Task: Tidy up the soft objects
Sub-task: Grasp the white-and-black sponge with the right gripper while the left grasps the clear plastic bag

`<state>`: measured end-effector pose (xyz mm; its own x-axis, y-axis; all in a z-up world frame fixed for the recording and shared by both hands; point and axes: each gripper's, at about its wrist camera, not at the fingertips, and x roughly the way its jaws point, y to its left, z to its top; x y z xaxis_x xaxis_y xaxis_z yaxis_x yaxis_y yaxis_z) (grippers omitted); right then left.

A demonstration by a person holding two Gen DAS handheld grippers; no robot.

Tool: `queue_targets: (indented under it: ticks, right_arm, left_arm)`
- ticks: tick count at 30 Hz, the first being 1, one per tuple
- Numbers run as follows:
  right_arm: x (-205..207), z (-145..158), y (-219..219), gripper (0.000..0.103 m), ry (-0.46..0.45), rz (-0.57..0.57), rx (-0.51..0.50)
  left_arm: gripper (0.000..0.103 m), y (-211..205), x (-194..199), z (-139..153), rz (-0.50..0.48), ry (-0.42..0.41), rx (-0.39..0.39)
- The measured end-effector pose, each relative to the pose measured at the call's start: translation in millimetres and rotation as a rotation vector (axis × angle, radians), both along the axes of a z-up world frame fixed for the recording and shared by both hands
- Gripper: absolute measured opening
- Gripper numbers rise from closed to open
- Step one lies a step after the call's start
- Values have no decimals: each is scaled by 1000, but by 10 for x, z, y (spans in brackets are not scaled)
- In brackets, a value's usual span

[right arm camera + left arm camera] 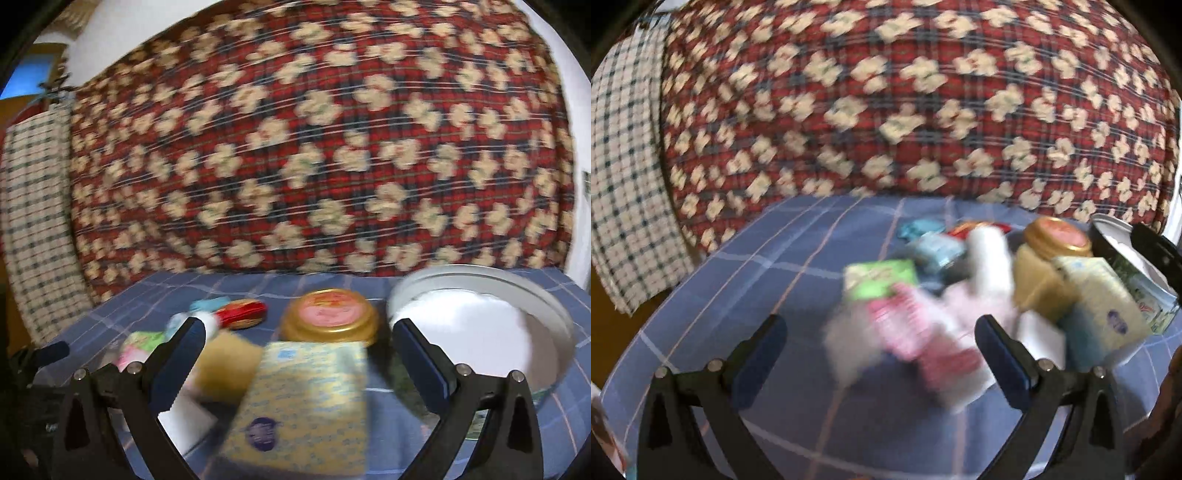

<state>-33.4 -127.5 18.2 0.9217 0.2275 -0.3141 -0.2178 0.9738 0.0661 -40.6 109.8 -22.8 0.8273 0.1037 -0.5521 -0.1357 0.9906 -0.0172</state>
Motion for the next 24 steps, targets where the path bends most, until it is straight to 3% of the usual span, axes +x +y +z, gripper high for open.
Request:
queue_targets:
  ticks: [5,9,10,11,13,17,20,24]
  right_arm:
    - [-23,-66,408,102,64,247,-40]
    - [-29,-200,836,101,123,364,-186]
    - [-29,-236,930,95,146,391,-219]
    - [-14,-268,990,83,176,411,-248]
    - [49,-358,1086,71,237,425,-304]
    - [213,-537,1139,70,352,433,-343]
    - [302,-605,1154,70,361,387,-408]
    - [349,-625,1159,70,386,392,-423]
  left_arm:
    - [103,354,-143,-64,31,36,-39]
    - [103,466,-151,-105,45,49,-46]
    - [103,483,-159,-108,43,51,-40]
    - [103,489,-162,-105,40,52,-35]
    - [103,503,-154,-96,33,57,-22]
    - [103,507,-149,-111,27,68,-27]
    - [103,503,-109,-136,13,89,-39]
    - [103,443,-57,-165,-11,112,-32]
